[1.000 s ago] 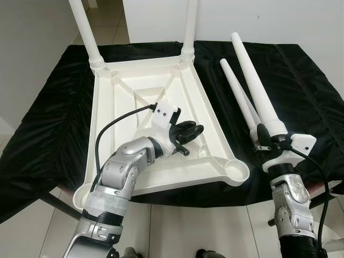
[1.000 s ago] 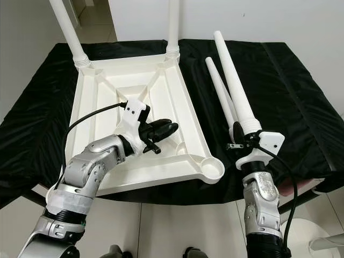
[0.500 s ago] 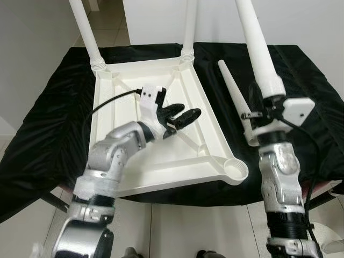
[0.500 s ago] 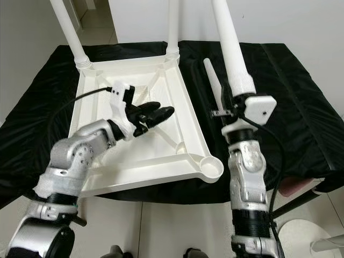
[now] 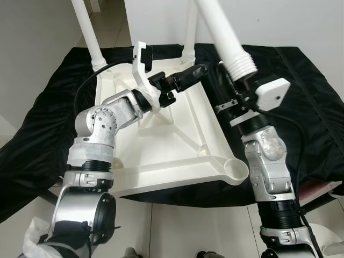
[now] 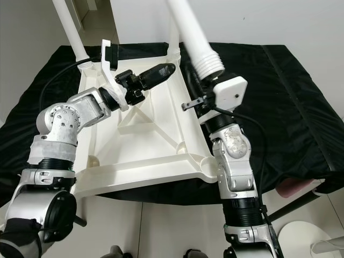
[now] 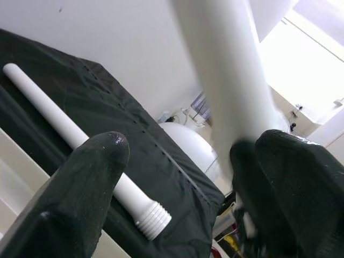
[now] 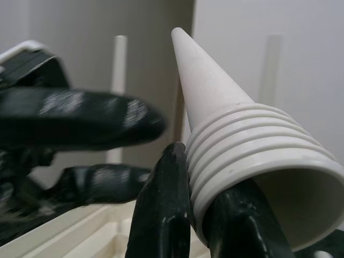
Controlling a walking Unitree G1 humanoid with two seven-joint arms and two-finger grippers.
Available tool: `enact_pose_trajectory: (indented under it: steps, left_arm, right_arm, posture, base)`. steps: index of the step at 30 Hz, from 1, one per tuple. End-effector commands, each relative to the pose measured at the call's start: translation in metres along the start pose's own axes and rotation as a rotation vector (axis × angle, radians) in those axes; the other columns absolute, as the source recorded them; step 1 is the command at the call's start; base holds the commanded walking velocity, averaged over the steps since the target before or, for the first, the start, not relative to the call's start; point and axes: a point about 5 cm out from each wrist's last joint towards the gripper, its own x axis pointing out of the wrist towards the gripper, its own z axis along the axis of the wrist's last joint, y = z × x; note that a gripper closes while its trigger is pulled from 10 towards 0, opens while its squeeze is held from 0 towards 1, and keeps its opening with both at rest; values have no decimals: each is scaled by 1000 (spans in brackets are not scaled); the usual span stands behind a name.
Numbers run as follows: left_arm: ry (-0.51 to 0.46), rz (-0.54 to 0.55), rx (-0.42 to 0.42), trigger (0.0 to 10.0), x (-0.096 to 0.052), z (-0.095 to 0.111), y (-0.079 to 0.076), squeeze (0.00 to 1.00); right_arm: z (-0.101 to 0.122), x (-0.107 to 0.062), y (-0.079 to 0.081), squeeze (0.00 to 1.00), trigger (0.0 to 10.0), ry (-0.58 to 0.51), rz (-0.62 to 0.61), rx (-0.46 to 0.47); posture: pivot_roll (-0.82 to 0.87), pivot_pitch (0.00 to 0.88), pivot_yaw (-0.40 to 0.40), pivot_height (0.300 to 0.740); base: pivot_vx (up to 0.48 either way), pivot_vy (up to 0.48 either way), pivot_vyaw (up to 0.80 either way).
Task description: Building children table
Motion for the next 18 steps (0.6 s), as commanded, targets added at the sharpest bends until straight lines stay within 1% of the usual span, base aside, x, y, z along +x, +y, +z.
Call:
enact_pose_trajectory:
  steps: [1, 2, 5, 7, 11, 13, 14, 17, 18]
  left_arm:
    - [-5, -121, -29, 10000, 4, 6, -5, 0]
    - [-4, -97, -58, 10000, 8, 8, -2, 0]
    - [-18, -82, -58, 10000, 10, 10, -1, 0]
    - [-41, -44, -116, 10000, 13, 15, 4, 0]
    - [-45, -40, -120, 10000, 13, 16, 4, 0]
    - [-82, 8, -173, 10000, 14, 26, 12, 0]
    - [-110, 42, -185, 10000, 13, 33, 17, 0]
    - [-110, 42, -185, 10000, 13, 33, 17, 0]
    - [-127, 86, -196, 10000, 11, 38, 23, 0]
  right_arm:
    - [-2, 0, 10, 0, 10000, 12, 60, 37]
    - [-4, -2, 14, 0, 10000, 29, 92, 42]
    - [-6, -2, 16, 0, 10000, 38, 106, 43]
    - [-8, -5, 21, 0, 10000, 55, 147, 58]
    - [-9, -5, 22, 0, 10000, 57, 151, 61]
    - [-11, -13, 27, 0, 10000, 76, 175, 85]
    - [-12, -17, 28, 0, 10000, 84, 174, 94]
    - [-12, -17, 28, 0, 10000, 84, 174, 94]
    - [-13, -20, 29, 0, 10000, 92, 170, 103]
  posture:
    - [-43, 36, 40, 740]
    - [-44, 35, 41, 740]
    - [-44, 35, 41, 740]
    - [-47, 33, 42, 740]
    - [-47, 33, 42, 740]
    - [-48, 32, 47, 740]
    - [-48, 30, 49, 740]
    - [-48, 30, 49, 740]
    - [-52, 30, 56, 740]
  base:
    - [0, 0, 0]
    - [0, 0, 0]
    - [0, 0, 0]
    - [0, 0, 0]
    - [0, 0, 0]
    - [0, 0, 0]
    - [0, 0, 0]
    - [0, 0, 0]
    - [0, 0, 0]
